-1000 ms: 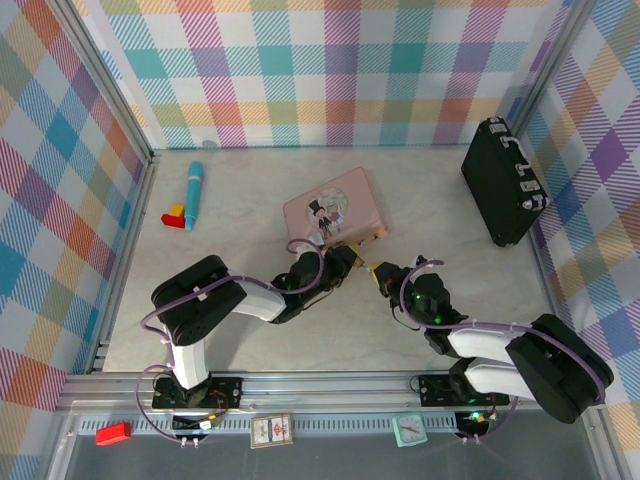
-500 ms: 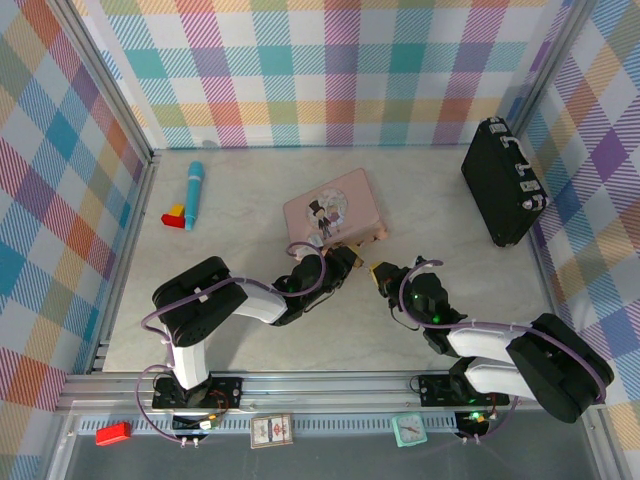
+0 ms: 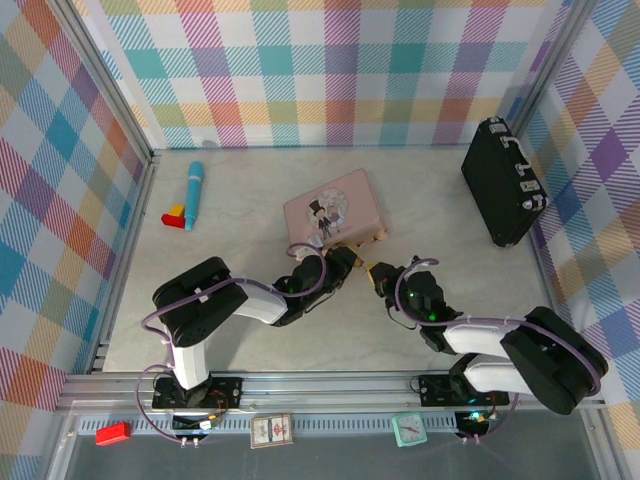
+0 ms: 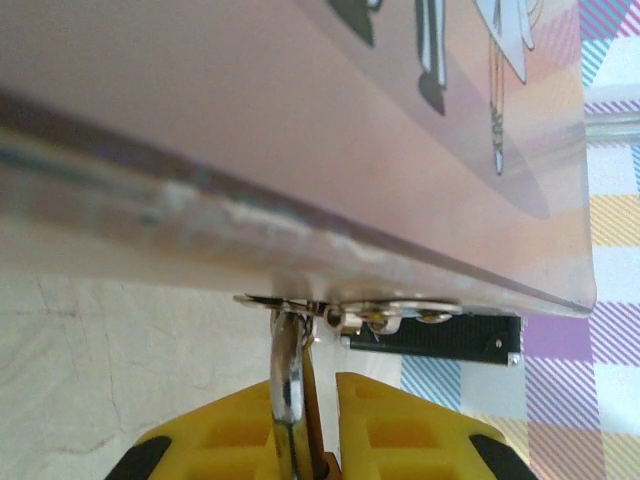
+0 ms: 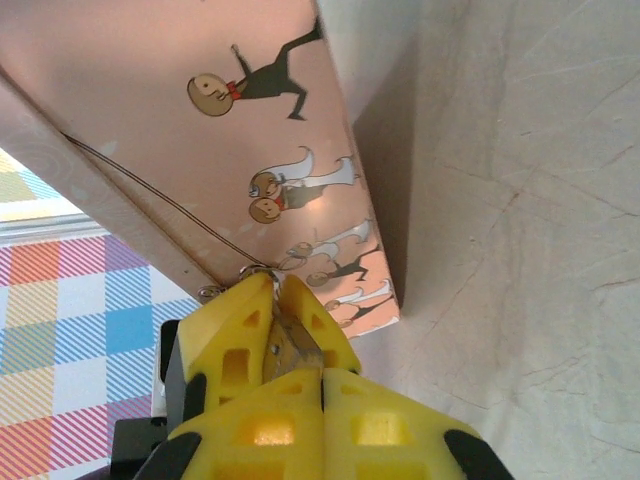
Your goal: Unlock the padlock with the key
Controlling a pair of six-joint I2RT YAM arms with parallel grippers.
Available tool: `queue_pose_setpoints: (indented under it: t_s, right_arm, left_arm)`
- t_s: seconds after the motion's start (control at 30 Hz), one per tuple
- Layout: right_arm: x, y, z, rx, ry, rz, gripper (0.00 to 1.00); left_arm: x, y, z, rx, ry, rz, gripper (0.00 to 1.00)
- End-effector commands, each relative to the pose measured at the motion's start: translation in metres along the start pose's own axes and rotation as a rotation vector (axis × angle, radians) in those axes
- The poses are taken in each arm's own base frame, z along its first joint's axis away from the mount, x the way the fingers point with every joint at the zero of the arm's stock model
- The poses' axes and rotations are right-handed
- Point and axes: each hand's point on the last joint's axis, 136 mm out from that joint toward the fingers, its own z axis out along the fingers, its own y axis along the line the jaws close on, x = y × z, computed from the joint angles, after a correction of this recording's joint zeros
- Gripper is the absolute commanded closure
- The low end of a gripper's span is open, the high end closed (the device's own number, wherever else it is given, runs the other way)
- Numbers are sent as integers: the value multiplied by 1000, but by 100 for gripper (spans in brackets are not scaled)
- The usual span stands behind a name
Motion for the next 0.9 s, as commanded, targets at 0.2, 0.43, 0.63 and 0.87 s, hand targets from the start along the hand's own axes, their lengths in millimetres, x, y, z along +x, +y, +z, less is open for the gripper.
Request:
queue_pose_setpoints:
  t_s: [0.2,0.43,0.63,0.87]
  right_arm:
    - [3,10,2,-28,38,-2,100]
    - [8,24,1,-43,74,-57,100]
    - [16,27,-1,-37,117,-121,79]
    - [15,-2,-14,140,195,-222,61]
  left_arm:
    - [42,-84,-16,259,159,-70,100]
    - [45,-79,-13,226,166,-50,100]
    - [42,-71,-12,162,149,5,100]
    - [19,-45,-22,-60,58,194,100]
